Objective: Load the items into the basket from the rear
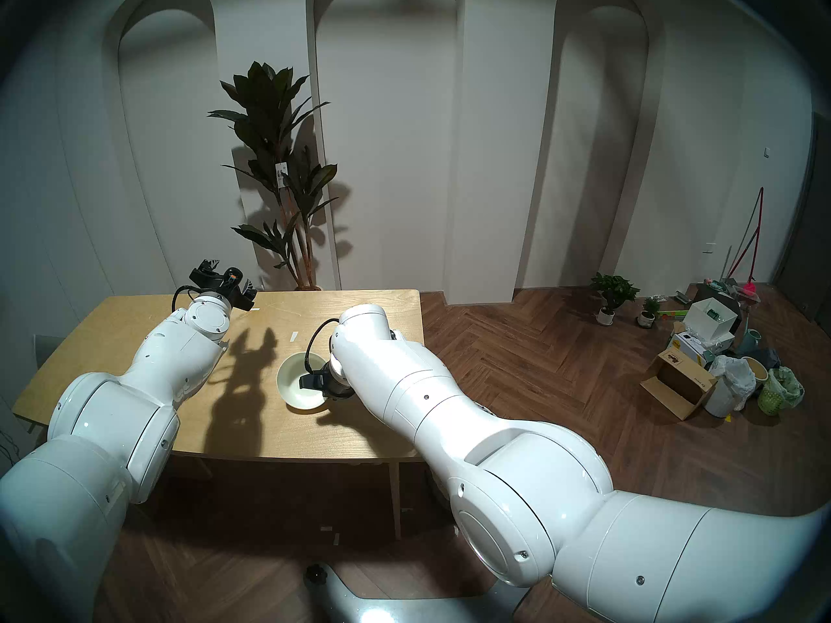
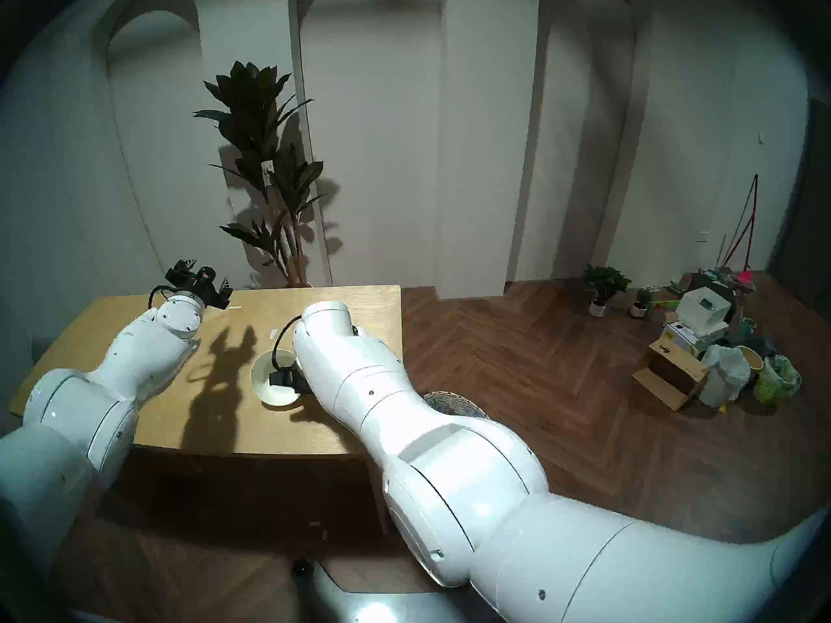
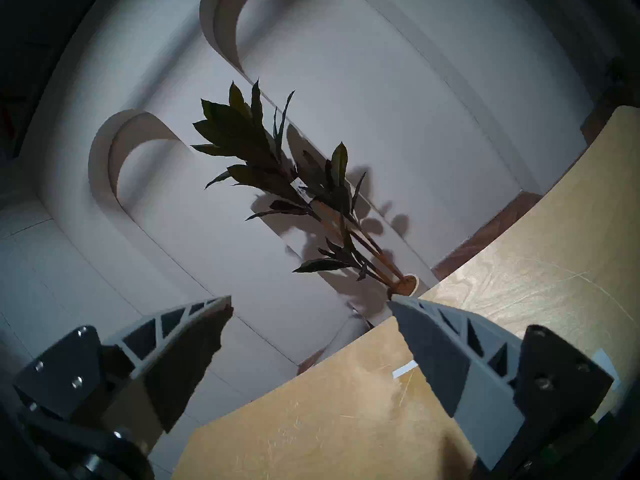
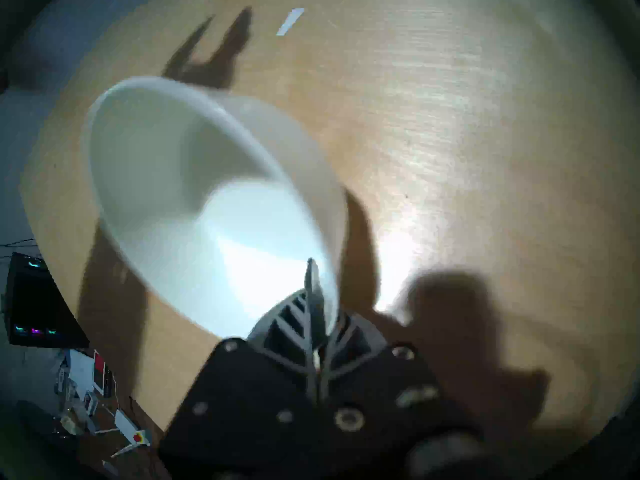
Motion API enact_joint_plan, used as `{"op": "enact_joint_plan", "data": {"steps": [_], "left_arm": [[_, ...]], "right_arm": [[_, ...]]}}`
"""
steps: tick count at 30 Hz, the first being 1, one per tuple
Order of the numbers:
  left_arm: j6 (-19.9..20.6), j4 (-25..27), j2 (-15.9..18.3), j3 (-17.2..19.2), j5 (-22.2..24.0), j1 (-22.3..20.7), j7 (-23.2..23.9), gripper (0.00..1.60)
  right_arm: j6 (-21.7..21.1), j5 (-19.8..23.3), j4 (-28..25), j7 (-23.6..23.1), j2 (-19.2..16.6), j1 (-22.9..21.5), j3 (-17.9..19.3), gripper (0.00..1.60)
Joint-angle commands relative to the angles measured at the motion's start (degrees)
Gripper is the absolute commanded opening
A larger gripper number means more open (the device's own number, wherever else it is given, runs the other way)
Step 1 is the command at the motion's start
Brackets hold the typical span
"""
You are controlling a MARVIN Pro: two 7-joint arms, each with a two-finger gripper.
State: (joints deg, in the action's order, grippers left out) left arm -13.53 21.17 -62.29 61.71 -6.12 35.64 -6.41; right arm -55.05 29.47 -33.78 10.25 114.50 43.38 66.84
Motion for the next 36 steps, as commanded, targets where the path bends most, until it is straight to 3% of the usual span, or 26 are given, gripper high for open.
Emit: {"op": "enact_joint_plan", "data": {"steps": [1, 12, 18, 36], "left_arm": [[-0.9, 2.0, 0.8, 0.3, 0.4, -1.0, 1.6, 1.6], [-1.5, 3.8, 2.1, 0.8, 1.4, -1.1, 4.5, 1.6], [-1.7, 5.0, 2.2, 1.0, 2.0, -1.0, 6.4, 1.6], [-2.8, 9.7, 1.6, 1.3, 3.8, -1.2, 11.7, 1.6]], "right_arm": [[0.0, 2.4, -0.9, 0.3, 0.5, -0.5, -0.2, 0.0], [0.0, 5.2, -1.7, 2.5, 0.5, -3.1, 2.1, 0.0], [0.0, 6.4, -2.2, 4.4, 0.4, -5.7, 5.2, 0.0], [0.0, 8.6, -2.7, 12.1, -10.4, -10.7, 16.4, 0.0]]}}
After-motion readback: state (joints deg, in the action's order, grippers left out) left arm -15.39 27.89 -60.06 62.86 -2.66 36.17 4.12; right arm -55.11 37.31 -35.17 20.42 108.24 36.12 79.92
